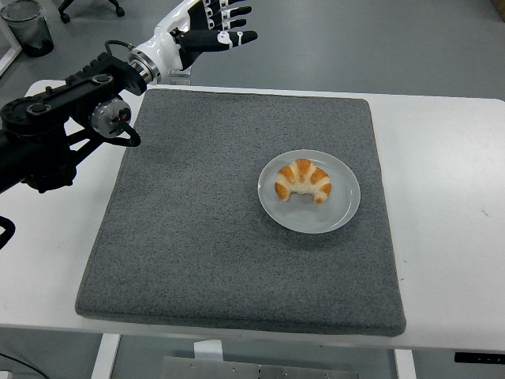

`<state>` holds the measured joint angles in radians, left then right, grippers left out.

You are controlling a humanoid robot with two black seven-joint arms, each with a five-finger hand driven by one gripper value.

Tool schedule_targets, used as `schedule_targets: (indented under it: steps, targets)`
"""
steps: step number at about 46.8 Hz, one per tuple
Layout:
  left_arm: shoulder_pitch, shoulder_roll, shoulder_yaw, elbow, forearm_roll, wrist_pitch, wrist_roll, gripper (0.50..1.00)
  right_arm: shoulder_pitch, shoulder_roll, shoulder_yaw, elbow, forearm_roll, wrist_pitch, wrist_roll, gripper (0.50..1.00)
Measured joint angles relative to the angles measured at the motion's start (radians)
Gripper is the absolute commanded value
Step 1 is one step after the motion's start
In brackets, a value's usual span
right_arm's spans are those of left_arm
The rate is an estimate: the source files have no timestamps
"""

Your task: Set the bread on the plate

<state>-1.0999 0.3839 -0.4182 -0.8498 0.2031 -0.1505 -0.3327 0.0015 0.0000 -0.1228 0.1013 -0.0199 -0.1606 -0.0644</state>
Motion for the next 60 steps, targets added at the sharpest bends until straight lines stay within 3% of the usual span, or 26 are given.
schedule_targets:
  steps: [13,25,37,47,60]
  targets:
    - [0.016,0.080,-0.018,0.021,-0.095,-0.087,0.013,0.958,0.000,0.000,0.000,0.000,0.000,-0.001,0.000,0.938]
    - [0.114,0.088,-0.206,0.104,-0.094,-0.197,-0.006,0.988,0.000,0.000,0.000,0.001,0.000,0.000,0.000,0.940]
    - [0.178,0.086,-0.230,0.121,-0.083,-0.199,-0.079,0.988,0.000,0.000,0.000,0.003,0.000,0.001,0.000,0.938]
    - [0.197,0.055,-0.217,0.224,-0.080,-0.198,-0.083,0.988,0.000,0.000,0.000,0.006,-0.002,0.000,0.000,0.938]
    - [0.215,0.047,-0.217,0.235,-0.080,-0.198,-0.081,0.988,0.000,0.000,0.000,0.007,-0.002,-0.003,0.000,0.938]
